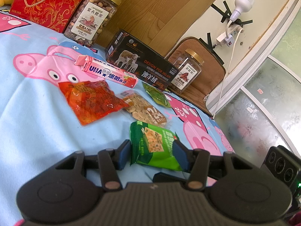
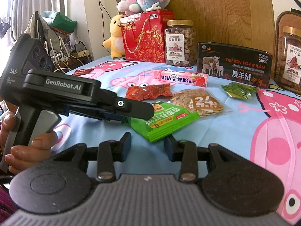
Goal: Organize snacks
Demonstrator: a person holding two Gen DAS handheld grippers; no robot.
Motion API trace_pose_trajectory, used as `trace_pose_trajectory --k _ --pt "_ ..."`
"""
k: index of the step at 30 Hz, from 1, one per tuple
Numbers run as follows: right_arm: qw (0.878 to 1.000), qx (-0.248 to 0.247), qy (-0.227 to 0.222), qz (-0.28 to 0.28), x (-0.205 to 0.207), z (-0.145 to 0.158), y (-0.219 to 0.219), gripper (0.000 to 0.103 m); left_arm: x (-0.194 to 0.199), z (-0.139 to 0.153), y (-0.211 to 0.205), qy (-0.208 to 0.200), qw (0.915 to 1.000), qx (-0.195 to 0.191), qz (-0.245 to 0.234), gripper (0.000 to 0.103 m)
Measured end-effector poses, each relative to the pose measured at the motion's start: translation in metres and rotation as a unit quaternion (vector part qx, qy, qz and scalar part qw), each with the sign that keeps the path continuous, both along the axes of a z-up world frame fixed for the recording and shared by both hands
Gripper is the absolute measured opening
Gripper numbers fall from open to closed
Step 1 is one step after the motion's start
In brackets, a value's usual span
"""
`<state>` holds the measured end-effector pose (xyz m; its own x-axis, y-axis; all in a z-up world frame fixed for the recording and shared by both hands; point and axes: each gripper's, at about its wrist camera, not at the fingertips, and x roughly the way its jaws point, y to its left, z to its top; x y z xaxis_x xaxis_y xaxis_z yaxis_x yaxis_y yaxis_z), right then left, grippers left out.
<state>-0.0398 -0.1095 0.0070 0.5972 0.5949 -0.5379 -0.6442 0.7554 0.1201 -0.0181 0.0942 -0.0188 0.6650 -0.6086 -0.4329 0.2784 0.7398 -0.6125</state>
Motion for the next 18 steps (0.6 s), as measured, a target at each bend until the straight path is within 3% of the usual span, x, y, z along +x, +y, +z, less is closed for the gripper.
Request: trace_pose_trajectory --k 18 --pt "1.000 0.000 0.001 0.000 0.0002 0.0001 -0.0005 0.042 0.0002 -0.0002 0.0006 0.000 1.0000 -0.003 0.000 0.049"
